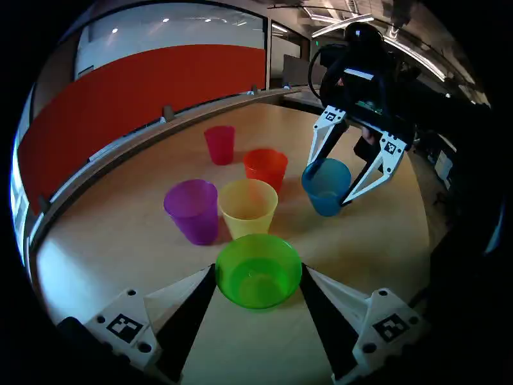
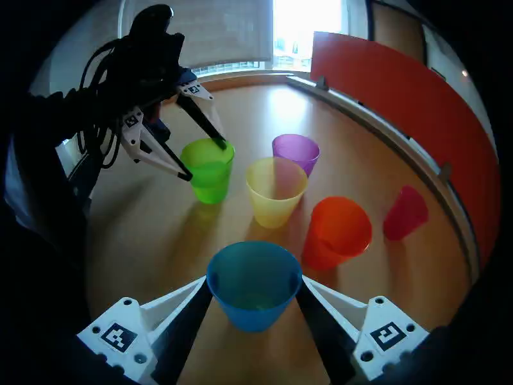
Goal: Pour water
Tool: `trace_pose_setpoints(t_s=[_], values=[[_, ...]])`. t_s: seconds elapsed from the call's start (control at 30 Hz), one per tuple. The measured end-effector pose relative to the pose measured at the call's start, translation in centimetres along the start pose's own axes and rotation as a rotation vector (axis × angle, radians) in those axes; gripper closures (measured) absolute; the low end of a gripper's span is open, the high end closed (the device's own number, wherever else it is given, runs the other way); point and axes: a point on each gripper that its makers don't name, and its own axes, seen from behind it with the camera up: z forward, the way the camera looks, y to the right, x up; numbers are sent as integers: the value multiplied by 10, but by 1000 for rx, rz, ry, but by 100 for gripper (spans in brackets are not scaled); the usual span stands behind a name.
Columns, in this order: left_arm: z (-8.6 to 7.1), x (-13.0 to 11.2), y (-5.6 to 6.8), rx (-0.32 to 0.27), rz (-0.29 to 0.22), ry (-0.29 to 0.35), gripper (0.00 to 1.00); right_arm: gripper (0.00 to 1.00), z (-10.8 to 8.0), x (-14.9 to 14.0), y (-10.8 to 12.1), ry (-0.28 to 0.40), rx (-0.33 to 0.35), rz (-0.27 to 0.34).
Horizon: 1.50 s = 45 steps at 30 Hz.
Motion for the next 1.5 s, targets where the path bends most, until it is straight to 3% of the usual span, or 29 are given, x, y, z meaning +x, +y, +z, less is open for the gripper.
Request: trace_pose_setpoints(t_s=[0.5, 0.77, 1.5], values=[[1, -10, 0, 4, -3, 4, 11, 9, 3, -7, -7, 15, 13, 16], [0, -13, 3, 14, 33, 1, 11, 9, 1, -11, -7, 31, 7, 22], [-3, -15, 5, 38, 51, 7, 9, 9, -10, -39, -10, 2, -21, 18]])
